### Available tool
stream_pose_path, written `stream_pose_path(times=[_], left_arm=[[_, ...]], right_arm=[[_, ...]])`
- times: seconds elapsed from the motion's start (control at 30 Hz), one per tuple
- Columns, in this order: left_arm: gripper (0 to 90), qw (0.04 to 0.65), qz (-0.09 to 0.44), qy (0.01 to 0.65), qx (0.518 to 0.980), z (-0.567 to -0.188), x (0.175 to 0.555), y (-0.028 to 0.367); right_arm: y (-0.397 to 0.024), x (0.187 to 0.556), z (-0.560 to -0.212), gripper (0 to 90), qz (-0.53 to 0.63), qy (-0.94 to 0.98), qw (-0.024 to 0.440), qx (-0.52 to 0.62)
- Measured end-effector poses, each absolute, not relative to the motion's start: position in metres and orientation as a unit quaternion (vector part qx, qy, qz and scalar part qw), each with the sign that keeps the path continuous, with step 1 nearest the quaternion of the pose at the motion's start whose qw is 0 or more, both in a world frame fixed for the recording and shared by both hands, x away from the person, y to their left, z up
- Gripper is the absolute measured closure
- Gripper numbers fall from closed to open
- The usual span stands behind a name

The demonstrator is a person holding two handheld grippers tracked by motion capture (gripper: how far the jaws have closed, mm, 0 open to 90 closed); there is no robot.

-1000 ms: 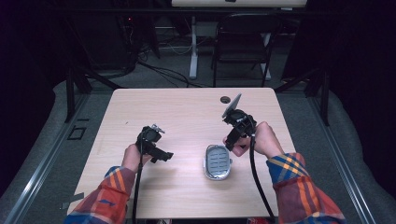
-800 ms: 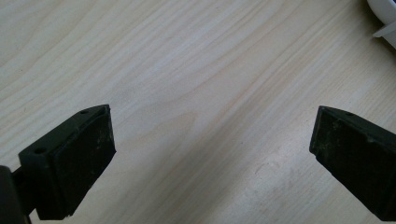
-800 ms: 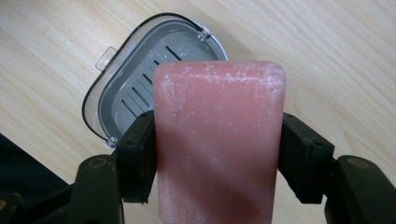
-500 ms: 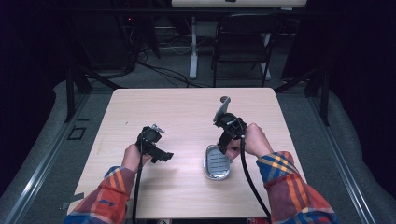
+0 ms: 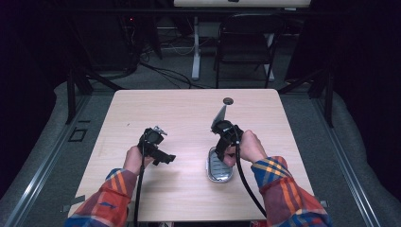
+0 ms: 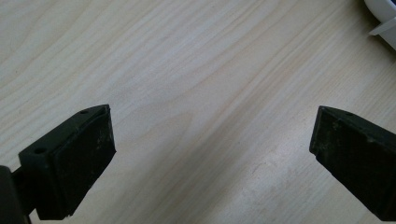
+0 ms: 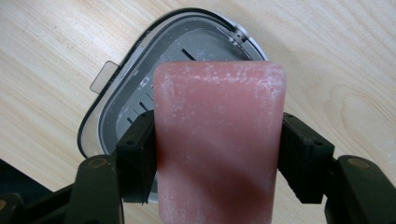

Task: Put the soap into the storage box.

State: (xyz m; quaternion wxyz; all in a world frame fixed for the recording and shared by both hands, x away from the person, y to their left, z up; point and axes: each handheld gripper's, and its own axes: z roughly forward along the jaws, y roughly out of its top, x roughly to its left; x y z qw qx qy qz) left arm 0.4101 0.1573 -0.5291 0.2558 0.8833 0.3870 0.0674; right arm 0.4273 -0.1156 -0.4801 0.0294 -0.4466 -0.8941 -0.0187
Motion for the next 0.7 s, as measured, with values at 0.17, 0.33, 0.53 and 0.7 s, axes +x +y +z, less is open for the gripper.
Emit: stream_pose_path(times=[0.17,0.33,0.53,0.7], left_arm=[[0.0,0.255,0.067,0.386,0.884,-0.529,0.410,0.157],[0.0,0.257,0.066,0.385,0.884,-0.528,0.410,0.157],[0.0,0.257,0.066,0.384,0.884,-0.529,0.410,0.157],[0.0,0.256,0.067,0.384,0.884,-0.529,0.410,0.157]], right_arm=[[-0.110,0.425,-0.488,36.2,-0.023,-0.884,0.022,-0.466],[-0.106,0.426,-0.492,36.1,-0.009,-0.882,0.022,-0.471],[-0.103,0.427,-0.496,36.1,-0.002,-0.878,0.021,-0.479],[-0.104,0.428,-0.499,36.0,-0.005,-0.872,0.026,-0.489]])
